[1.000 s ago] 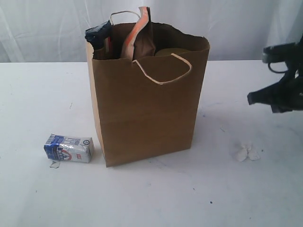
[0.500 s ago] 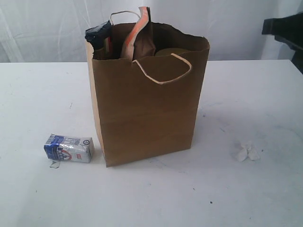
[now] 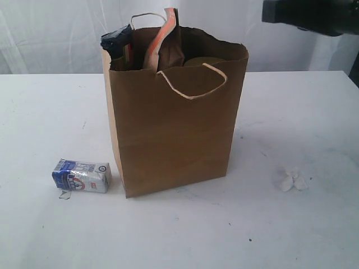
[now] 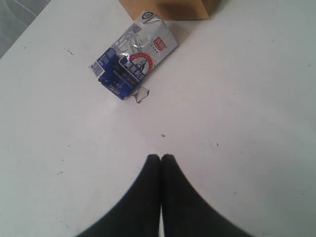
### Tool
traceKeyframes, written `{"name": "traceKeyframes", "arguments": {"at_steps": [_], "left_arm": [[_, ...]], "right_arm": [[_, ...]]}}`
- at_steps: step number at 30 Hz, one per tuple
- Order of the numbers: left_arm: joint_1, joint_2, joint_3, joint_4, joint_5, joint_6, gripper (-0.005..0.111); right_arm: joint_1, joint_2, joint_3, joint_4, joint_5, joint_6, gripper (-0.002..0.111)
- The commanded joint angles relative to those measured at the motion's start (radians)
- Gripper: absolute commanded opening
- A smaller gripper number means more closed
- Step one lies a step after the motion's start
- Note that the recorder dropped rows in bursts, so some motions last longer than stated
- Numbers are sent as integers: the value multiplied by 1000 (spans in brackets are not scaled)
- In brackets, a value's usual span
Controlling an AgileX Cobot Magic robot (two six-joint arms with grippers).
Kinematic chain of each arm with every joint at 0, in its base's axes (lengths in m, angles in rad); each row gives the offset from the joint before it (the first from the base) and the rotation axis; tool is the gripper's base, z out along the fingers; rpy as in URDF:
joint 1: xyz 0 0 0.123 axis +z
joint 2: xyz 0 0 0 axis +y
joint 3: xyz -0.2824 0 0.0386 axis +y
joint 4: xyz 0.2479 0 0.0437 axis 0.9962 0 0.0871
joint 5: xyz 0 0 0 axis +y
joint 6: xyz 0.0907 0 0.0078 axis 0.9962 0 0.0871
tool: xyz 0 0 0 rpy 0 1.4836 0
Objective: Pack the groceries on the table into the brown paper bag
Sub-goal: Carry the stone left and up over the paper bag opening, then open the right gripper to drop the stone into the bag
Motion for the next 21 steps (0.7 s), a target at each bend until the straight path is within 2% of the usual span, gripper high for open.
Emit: {"name": "traceKeyframes", "arguments": {"at_steps": [1, 10, 17, 19, 21], "left_arm": [[2, -7, 5, -3, -1, -6, 0], [2, -7, 5, -3, -1, -6, 0], [2, -7, 5, -3, -1, -6, 0], [2, -7, 5, -3, -1, -6, 0], [2, -7, 5, -3, -1, -6, 0]], "right_arm": [[72, 11, -43, 0, -17, -27, 0], [135, 139, -117, 0, 125, -177, 0], [135, 187, -153, 2, 148, -180, 0], [135, 209, -160, 2, 170, -180, 5], [135, 233, -162, 2, 177, -180, 18]]}}
